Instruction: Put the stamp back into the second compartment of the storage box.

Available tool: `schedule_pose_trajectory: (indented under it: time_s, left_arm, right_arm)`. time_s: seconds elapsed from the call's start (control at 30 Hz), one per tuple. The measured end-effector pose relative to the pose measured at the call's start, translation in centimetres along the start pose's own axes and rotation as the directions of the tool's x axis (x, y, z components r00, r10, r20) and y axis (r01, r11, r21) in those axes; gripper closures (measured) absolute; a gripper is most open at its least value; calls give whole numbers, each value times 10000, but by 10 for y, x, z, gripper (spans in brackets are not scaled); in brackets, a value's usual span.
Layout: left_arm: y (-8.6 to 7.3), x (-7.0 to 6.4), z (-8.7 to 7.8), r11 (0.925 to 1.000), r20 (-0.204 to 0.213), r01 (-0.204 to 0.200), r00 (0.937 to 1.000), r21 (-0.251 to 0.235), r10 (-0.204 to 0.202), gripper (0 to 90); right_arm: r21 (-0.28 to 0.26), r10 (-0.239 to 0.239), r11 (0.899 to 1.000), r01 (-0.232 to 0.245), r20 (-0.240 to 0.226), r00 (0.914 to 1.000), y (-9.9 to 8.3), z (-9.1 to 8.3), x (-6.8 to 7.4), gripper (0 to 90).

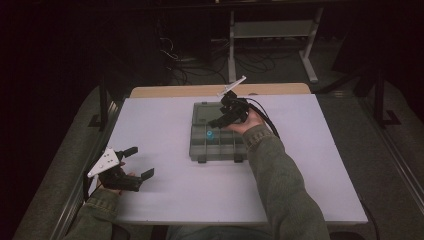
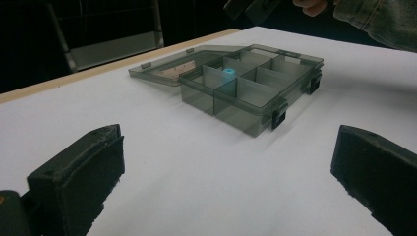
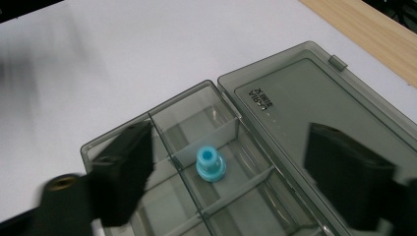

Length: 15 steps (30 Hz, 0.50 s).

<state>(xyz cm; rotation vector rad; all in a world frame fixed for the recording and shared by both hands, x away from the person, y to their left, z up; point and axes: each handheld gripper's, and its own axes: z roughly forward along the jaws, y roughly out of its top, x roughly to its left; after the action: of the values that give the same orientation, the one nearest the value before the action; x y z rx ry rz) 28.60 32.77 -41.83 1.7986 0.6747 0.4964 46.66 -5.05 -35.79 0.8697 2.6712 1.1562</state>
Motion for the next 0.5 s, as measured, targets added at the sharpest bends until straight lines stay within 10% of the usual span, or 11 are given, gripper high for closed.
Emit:
schedule_pose_trajectory:
  time_s: [0.5]
  left_arm:
    - [-1, -1, 0, 9998, -38, 137, 9999, -107, -137, 0]
  right_arm:
    - [-974, 210, 9950, -227, -181, 9996, -20, -20, 0, 0]
